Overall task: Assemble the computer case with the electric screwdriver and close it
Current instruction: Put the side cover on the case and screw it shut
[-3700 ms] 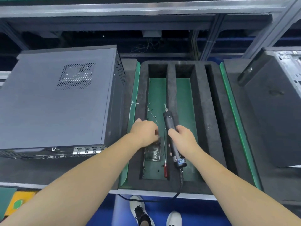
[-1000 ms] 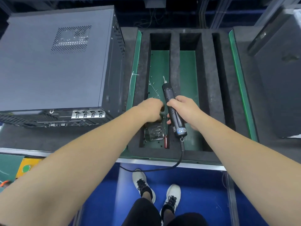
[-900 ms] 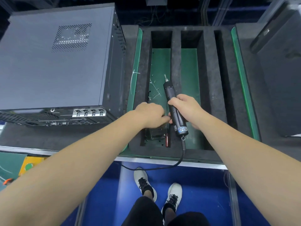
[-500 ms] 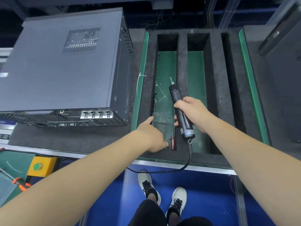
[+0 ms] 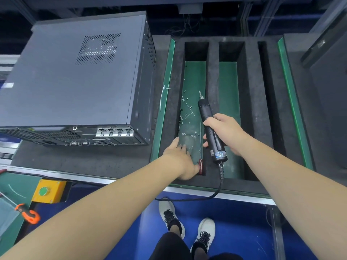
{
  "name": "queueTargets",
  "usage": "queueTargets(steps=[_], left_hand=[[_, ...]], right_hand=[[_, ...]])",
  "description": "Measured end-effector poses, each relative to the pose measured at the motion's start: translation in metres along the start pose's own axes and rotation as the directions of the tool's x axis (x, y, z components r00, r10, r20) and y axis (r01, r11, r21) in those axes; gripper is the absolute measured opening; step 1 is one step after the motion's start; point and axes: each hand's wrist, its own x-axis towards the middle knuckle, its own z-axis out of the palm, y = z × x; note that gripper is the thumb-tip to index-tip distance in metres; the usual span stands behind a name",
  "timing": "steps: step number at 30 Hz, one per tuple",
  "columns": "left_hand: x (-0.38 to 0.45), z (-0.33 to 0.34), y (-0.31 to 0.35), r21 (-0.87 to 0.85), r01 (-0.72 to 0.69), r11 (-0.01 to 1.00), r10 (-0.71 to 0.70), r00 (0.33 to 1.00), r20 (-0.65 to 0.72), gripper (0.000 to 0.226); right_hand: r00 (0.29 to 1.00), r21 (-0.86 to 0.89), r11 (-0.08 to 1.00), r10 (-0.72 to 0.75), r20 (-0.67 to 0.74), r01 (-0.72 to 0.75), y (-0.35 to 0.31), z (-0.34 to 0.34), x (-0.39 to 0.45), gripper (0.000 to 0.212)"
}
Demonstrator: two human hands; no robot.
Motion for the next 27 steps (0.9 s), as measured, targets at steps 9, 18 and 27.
queueTargets(steps=[9, 18, 27], left_hand=[[0.018, -0.012, 0.012, -0.101, -0.026, 0.995, 0.026, 1.0, 0.001, 0.054], [0.043, -0.032, 0.006, -0.55, 0.138, 0.824, -0.322, 0.912, -0.254, 0.035], [0.077, -0.04, -0.006, -0.727, -0.01, 0.687, -0.363, 0.862, -0.354, 0.025]], right_hand=[[1.0, -0.01, 1.0, 0.013, -0.001, -0.013, -0.002, 0.001, -0.002, 0.017], [0.999, -0.019, 0.999, 0.035, 0.012, -0.034, -0.004, -0.002, -0.004, 0.037], [0.999, -0.042, 0.998, 0.047, 0.003, -0.047, -0.008, 0.0, -0.006, 0.036]])
